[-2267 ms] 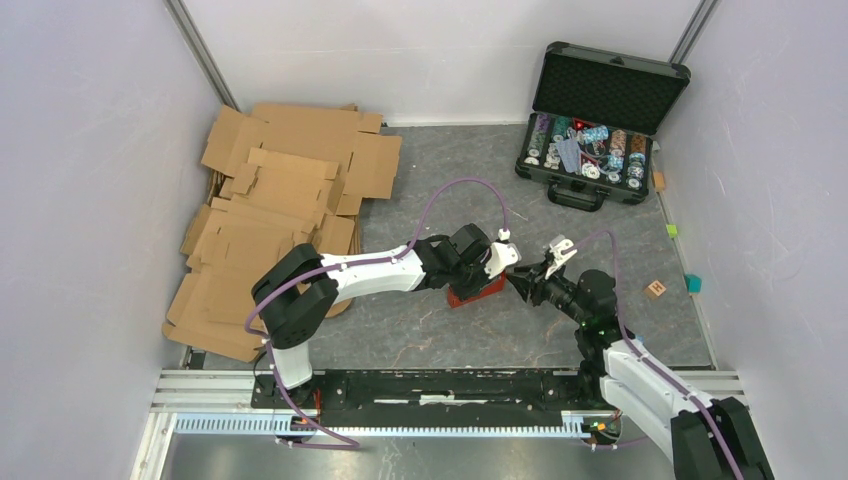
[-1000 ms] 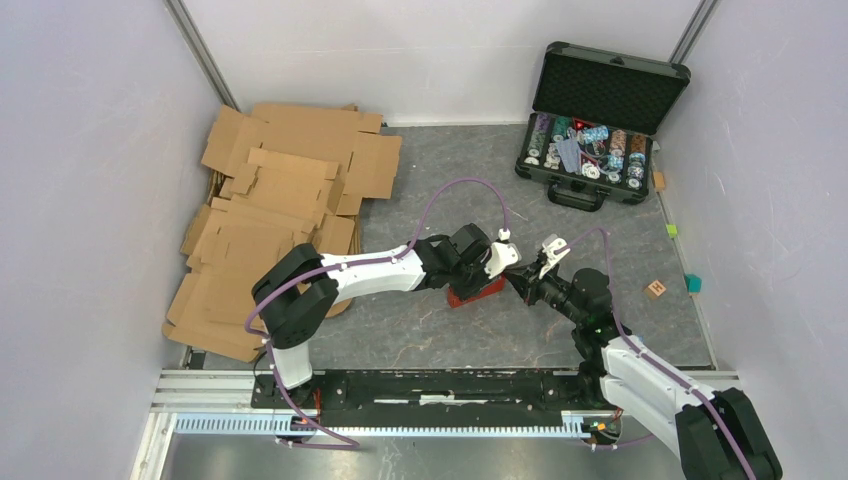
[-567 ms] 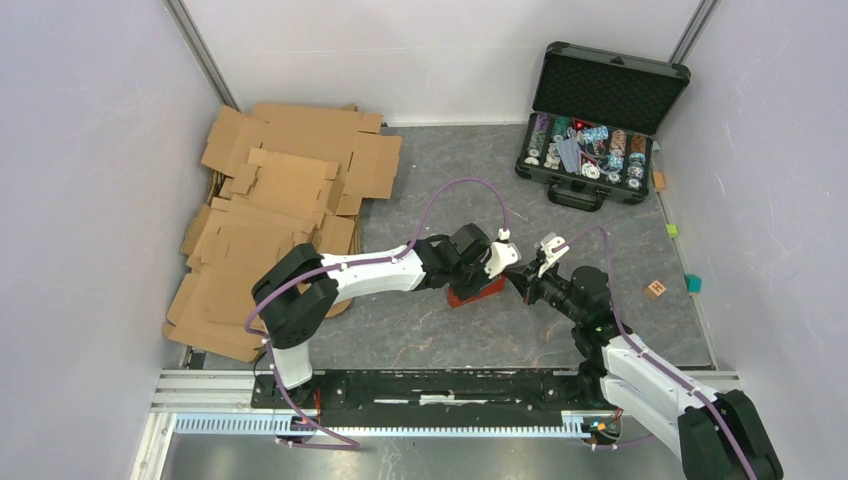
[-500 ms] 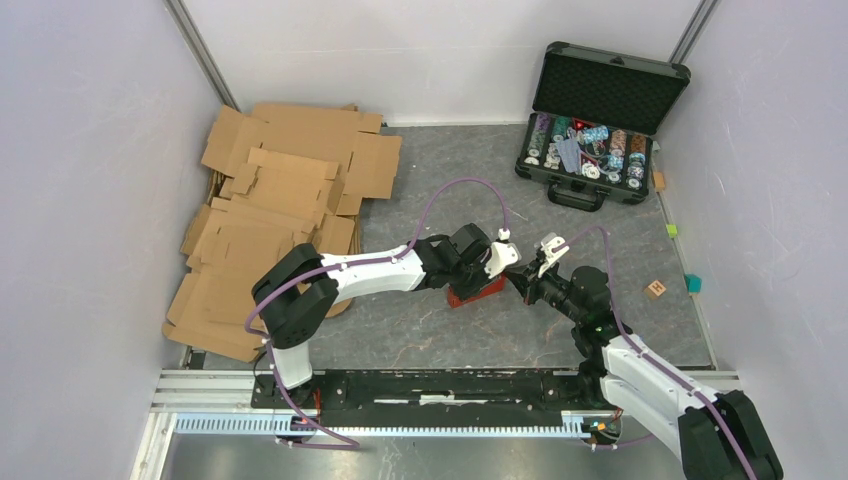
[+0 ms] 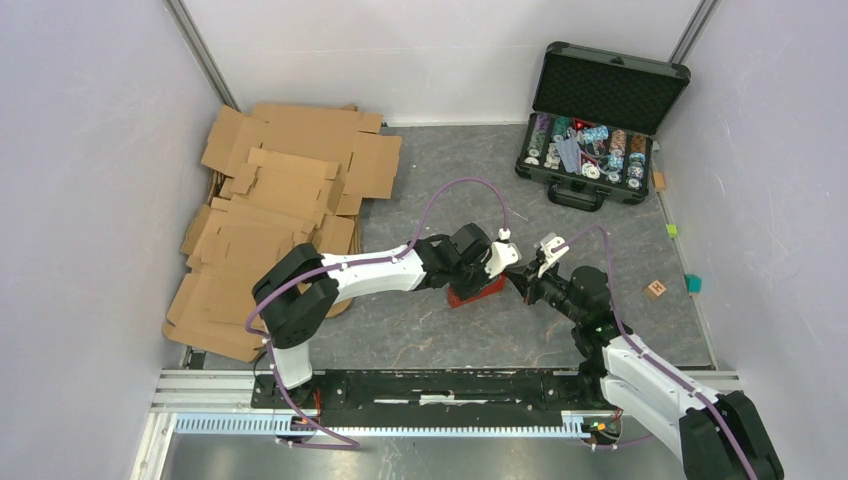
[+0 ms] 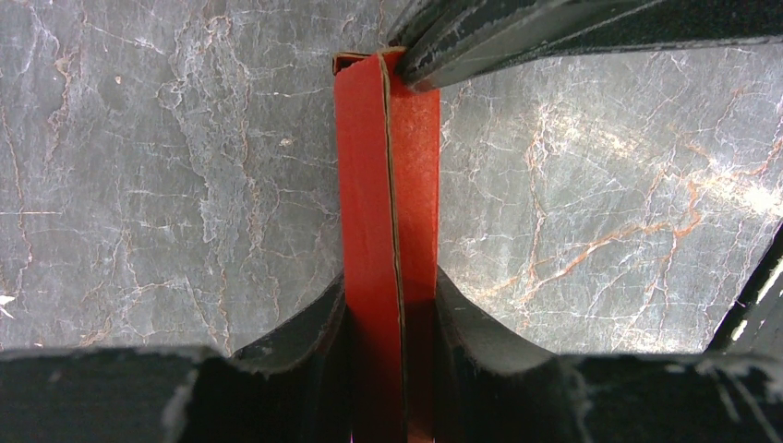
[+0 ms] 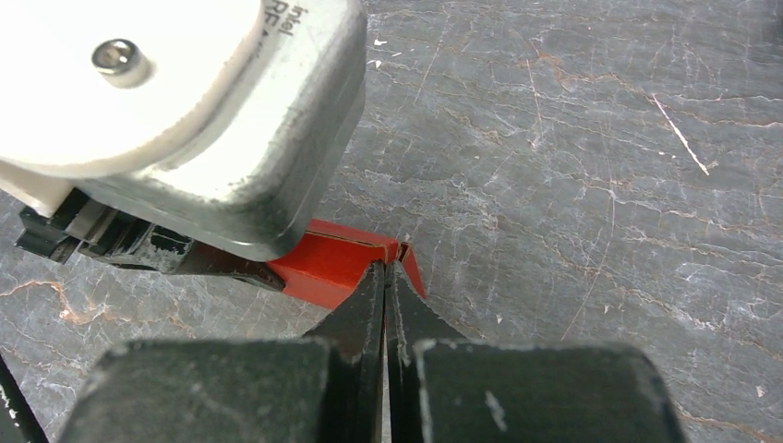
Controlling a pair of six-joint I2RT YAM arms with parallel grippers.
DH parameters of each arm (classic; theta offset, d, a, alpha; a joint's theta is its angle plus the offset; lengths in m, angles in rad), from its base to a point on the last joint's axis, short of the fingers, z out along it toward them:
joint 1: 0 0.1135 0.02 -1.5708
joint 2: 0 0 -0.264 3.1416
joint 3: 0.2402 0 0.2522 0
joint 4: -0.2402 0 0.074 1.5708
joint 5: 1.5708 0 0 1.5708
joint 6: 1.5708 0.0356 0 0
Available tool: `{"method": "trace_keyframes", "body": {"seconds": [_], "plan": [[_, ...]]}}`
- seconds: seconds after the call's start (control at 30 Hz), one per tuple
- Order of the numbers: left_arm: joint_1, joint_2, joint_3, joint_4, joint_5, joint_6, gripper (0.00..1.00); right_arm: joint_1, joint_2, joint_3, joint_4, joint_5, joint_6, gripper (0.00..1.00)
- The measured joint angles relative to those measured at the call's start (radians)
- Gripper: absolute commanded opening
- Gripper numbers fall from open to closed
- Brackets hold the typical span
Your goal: Fold the paper box
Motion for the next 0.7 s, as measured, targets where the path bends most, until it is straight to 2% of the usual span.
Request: {"method": "trace_keyframes", "body": {"seconds": [0.5,0.6,0.7], "plan": [[0.000,0.000,0.000,0.000,0.000,0.000,0.32,0.032,-0.006,-0.013,0.011,0.059,0.016,0.01],[-0.001,0.002,0.002,0.002,0.001,0.000,0.32,0.035,-0.026,-0.011,-0.016,0.076,0.011,0.25],[-0.002,0.003,0.003,0.002,0.000,0.000,0.32,0.034,-0.043,-0.009,-0.046,0.098,0.005,0.31]]}}
